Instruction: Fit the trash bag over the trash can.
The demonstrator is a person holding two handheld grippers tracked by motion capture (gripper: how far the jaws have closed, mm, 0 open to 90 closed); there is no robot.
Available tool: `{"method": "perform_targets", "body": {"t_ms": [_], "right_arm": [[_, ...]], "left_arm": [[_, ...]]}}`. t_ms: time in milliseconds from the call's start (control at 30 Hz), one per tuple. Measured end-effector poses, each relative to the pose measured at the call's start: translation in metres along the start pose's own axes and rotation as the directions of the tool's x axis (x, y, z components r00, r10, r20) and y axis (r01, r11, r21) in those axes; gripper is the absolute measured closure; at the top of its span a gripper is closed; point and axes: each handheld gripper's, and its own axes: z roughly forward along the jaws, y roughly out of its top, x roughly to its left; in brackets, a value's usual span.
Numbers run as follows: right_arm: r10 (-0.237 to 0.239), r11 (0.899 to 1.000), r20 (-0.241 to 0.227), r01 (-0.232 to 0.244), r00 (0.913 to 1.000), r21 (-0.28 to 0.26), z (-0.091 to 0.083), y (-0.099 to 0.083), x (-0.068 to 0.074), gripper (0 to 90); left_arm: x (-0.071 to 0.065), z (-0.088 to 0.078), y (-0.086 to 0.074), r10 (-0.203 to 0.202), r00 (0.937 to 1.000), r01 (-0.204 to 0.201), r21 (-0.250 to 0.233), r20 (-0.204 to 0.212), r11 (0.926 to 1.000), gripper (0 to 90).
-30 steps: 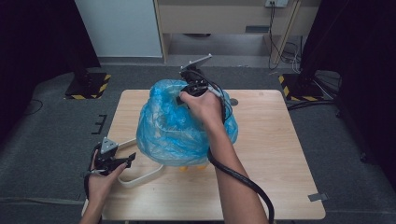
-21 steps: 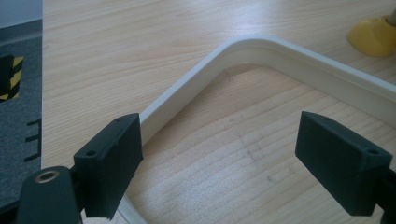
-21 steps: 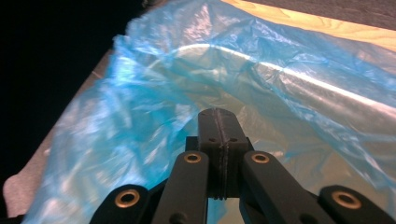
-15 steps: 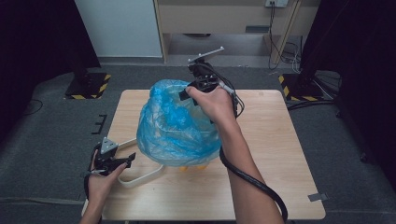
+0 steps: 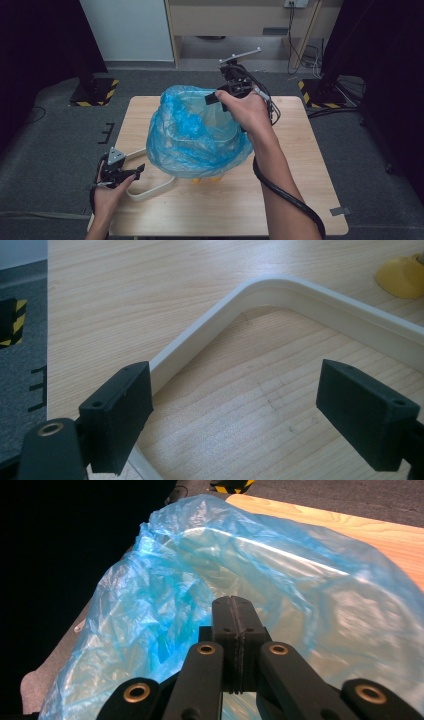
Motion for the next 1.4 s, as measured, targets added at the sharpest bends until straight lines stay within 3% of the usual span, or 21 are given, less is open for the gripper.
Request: {"method": "perform_targets", "body": {"t_ms": [667, 1067, 1400], "right_arm": [[0.048, 0.997, -0.027, -0.049, 0.9985, -0.057, -0.044, -0.016, -0.036, 90.0], [0.083, 0.994, 0.006, -0.083, 0.9965, -0.065, -0.064, -0.034, -0.066, 90.0], [0.127, 0.991, 0.048, -0.125, 0.9907, -0.055, -0.066, -0.056, -0.099, 90.0]], "left_arm": [[0.001, 0.001, -0.002, -0.003, 1.0, 0.003, 0.006, -0.001, 1.0, 14.1], [0.0, 0.003, -0.002, -0.001, 1.0, 0.001, 0.008, -0.001, 1.0, 14.1], [0.0, 0.003, -0.003, -0.001, 1.0, 0.001, 0.015, -0.001, 0.9999, 14.1]]}}
